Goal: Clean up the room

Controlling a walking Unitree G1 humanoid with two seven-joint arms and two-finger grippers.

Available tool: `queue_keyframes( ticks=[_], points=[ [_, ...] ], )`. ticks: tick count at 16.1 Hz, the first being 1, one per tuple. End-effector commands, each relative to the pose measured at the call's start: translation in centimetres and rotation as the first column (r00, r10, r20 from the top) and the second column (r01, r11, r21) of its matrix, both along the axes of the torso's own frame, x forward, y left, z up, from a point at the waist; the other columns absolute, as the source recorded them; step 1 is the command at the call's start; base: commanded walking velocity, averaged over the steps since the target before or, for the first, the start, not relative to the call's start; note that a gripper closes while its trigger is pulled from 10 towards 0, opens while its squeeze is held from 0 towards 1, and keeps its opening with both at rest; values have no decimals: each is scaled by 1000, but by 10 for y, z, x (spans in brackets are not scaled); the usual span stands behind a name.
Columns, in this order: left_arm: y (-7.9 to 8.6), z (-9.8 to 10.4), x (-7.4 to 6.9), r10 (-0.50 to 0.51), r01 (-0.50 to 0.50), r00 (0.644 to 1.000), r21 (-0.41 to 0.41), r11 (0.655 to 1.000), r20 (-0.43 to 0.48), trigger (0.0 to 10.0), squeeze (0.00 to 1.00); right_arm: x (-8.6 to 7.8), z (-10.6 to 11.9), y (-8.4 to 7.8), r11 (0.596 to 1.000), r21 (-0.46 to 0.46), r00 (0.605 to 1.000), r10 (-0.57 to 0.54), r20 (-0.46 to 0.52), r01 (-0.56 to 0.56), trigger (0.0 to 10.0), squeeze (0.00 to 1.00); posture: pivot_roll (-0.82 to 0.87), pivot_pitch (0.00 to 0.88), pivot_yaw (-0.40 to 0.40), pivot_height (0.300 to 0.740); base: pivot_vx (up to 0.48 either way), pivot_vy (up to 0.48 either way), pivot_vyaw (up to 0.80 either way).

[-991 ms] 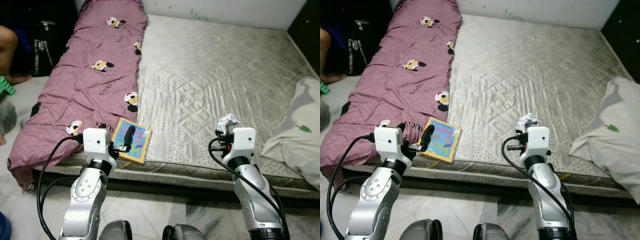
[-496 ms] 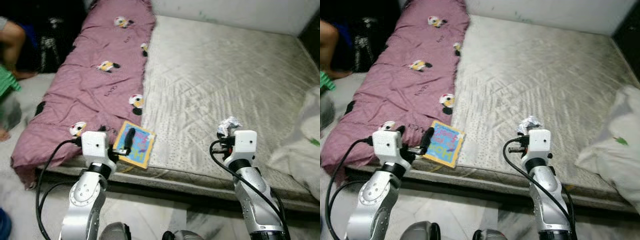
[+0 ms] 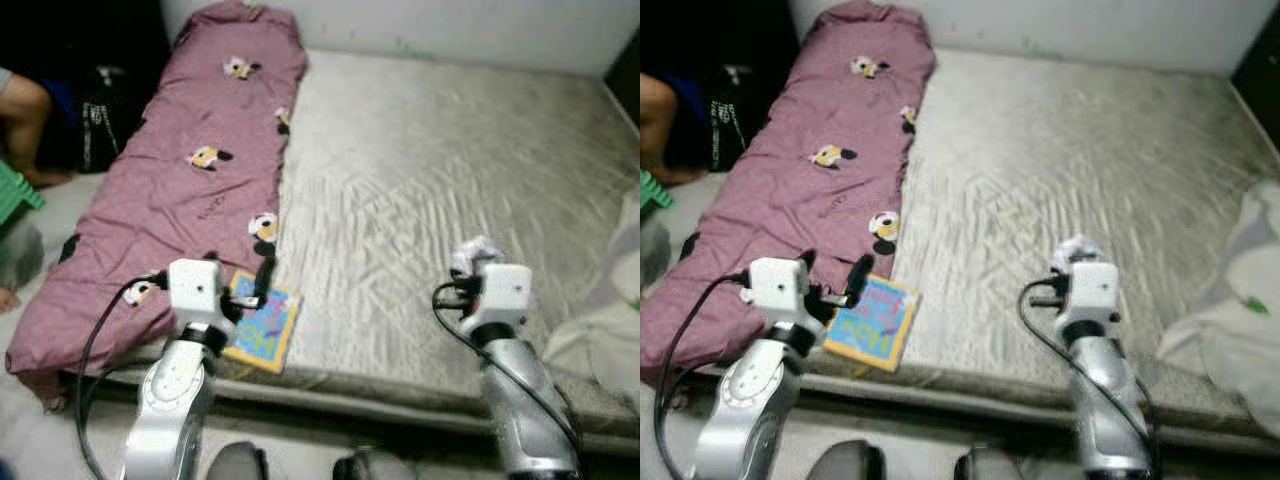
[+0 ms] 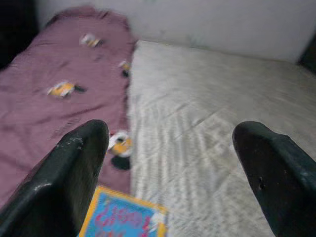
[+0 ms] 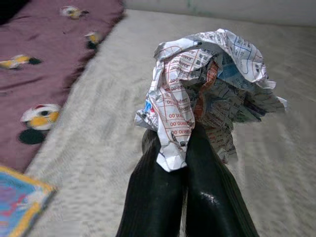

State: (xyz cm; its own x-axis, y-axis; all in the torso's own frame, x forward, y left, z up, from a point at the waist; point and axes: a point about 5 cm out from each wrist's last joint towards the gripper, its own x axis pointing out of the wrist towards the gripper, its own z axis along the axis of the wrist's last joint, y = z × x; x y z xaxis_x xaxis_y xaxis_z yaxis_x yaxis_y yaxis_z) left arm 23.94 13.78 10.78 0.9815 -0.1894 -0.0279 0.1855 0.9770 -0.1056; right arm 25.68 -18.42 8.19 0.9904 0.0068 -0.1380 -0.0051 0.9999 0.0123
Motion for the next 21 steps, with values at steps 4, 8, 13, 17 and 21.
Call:
queue_keyframes(
  ticks=[4,8,13,17,21],
  points=[
    [-2,-1,3,-3,3,1000,7,1000,-13,10000,0,1,-1,-5,1000,-23,1000,-16,-15,15,10000,0,-6,122,-42,740,0,0,-400],
    [2,-2,-2,25,-25,1000,38,999,-14,10000,0,-3,0,-1,1000,-29,1000,8,-21,-8,10000,0,-2,149,-66,740,0,0,-800],
    [17,-29,-16,65,-51,992,130,990,-109,10000,0,-4,-14,22,997,36,997,63,-33,-62,10000,0,58,132,-47,740,0,0,0],
    [30,-25,-23,123,-109,988,144,983,-95,10000,0,9,2,34,993,67,995,99,31,-100,10000,0,67,94,-67,740,0,0,0],
    [38,-10,2,184,-181,983,132,975,-16,10000,0,25,-2,31,996,58,998,65,27,-66,10000,0,40,110,-83,740,0,0,0]
  ],
)
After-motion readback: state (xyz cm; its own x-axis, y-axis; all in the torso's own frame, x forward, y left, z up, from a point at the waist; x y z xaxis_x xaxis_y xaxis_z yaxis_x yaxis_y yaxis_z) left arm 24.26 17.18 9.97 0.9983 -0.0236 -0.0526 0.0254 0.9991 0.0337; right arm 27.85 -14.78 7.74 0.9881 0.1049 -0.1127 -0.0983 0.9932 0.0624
